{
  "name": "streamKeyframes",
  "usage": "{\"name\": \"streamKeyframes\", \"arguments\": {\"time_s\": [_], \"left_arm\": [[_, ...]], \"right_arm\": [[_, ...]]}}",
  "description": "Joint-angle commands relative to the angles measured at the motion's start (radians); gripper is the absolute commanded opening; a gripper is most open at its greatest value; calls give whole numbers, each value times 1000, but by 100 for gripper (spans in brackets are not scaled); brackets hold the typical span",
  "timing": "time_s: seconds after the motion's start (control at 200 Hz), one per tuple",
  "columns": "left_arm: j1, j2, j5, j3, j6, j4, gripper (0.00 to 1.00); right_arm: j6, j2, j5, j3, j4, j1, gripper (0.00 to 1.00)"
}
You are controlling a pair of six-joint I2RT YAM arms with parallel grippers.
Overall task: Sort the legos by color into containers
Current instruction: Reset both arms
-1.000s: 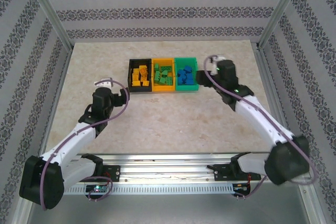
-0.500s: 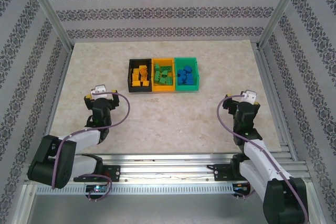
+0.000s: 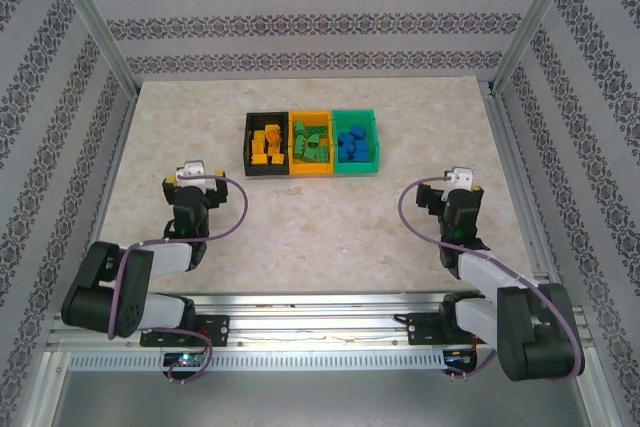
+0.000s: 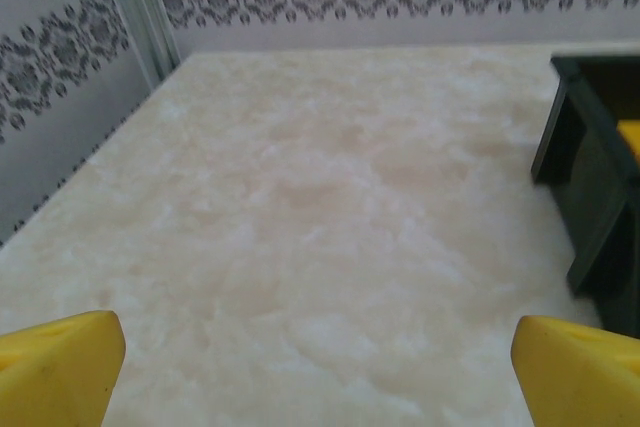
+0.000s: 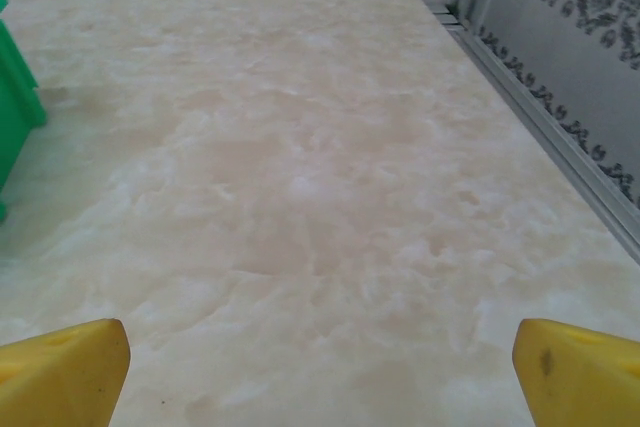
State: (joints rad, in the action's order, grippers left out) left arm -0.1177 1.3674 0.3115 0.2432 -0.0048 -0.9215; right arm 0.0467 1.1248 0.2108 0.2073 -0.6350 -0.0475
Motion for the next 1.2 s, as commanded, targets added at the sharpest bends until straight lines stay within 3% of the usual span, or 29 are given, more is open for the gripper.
{"name": "streamKeyframes", "arguments": {"time_s": [0.0, 0.16, 0.275, 0.365, 0.45, 0.525, 1.194], "left_arm": [[30, 64, -78, 7, 21, -141, 99], [32, 174, -81, 26, 26, -217, 99], [36, 262, -104, 17, 42, -339, 99], [45, 221, -147, 57, 30, -188, 99], [56, 228, -191, 107, 35, -107, 99], [83, 228, -216, 129, 12, -60, 99], [99, 224, -231, 134, 0, -44, 100]], "right_arm": [[-38, 74, -55, 33, -160, 13, 98], [-25, 181, -130, 99, -188, 12, 98], [-20, 301, -122, 85, -345, 13, 98], [-13, 439, -108, 90, -505, 12, 98], [-5, 383, -112, 158, -292, 19, 98], [-4, 420, -117, 150, -375, 19, 98], [-14, 412, -136, 158, -344, 19, 98]]}}
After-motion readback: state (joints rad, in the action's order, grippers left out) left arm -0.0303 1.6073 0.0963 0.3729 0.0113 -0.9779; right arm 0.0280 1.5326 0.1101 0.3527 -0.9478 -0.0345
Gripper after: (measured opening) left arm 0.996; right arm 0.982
